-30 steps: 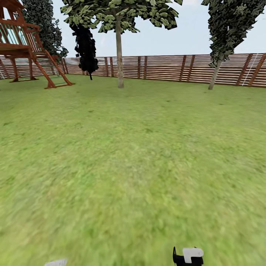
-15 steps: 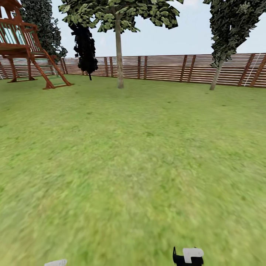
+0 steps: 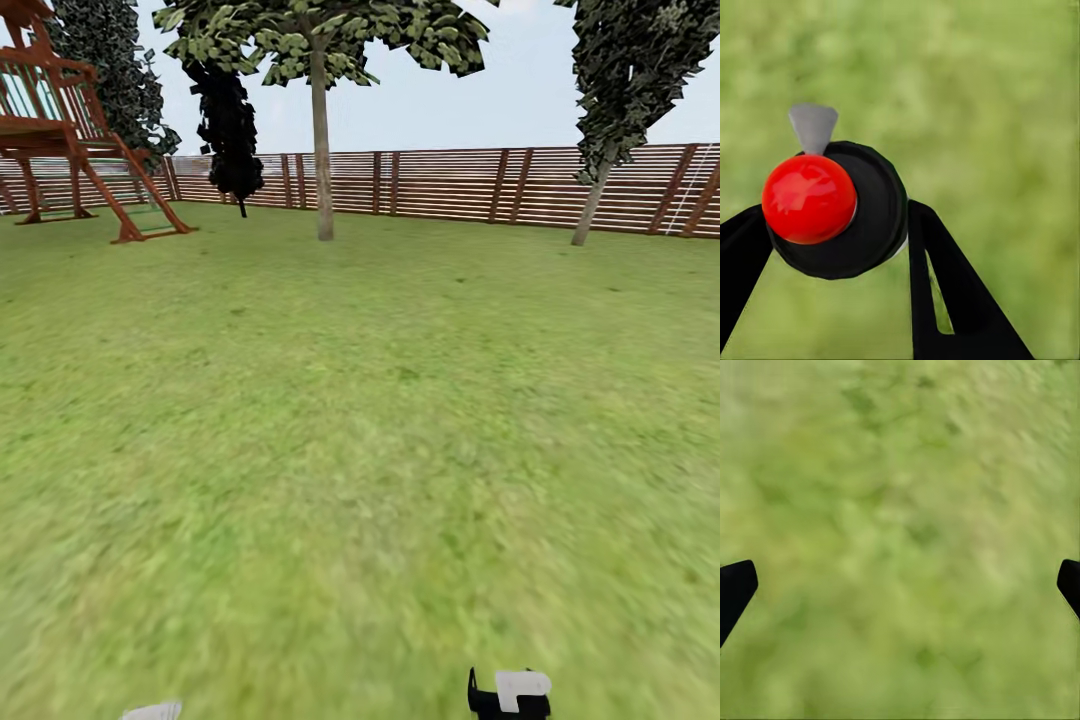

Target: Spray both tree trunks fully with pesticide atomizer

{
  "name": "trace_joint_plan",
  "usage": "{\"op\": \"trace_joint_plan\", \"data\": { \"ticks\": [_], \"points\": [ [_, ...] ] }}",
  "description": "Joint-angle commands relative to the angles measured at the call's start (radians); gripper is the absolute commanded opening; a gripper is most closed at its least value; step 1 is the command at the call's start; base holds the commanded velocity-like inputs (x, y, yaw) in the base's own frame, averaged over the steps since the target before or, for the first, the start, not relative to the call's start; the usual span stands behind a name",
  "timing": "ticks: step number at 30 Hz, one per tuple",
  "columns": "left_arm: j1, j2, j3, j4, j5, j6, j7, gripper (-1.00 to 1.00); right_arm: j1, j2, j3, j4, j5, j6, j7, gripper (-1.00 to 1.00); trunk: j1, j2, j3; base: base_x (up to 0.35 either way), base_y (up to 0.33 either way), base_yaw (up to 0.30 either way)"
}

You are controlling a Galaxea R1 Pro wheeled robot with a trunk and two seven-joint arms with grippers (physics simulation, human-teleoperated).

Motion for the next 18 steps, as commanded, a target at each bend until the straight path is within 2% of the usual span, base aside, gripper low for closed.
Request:
{"op": "trace_joint_plan", "data": {
  "ticks": [1,18],
  "points": [
    [0.000,0.000,0.000,0.000,0.000,0.000,0.000,-1.00,0.000,0.000,0.000,0.000,-0.001,0.000,0.000,1.00,0.000,0.000,0.000,0.339,0.000,0.000],
    [0.000,0.000,0.000,0.000,0.000,0.000,0.000,-1.00,0.000,-0.001,0.000,0.000,0.000,0.000,0.000,1.00,0.000,0.000,0.000,0.339,0.000,0.000]
  ]
}}
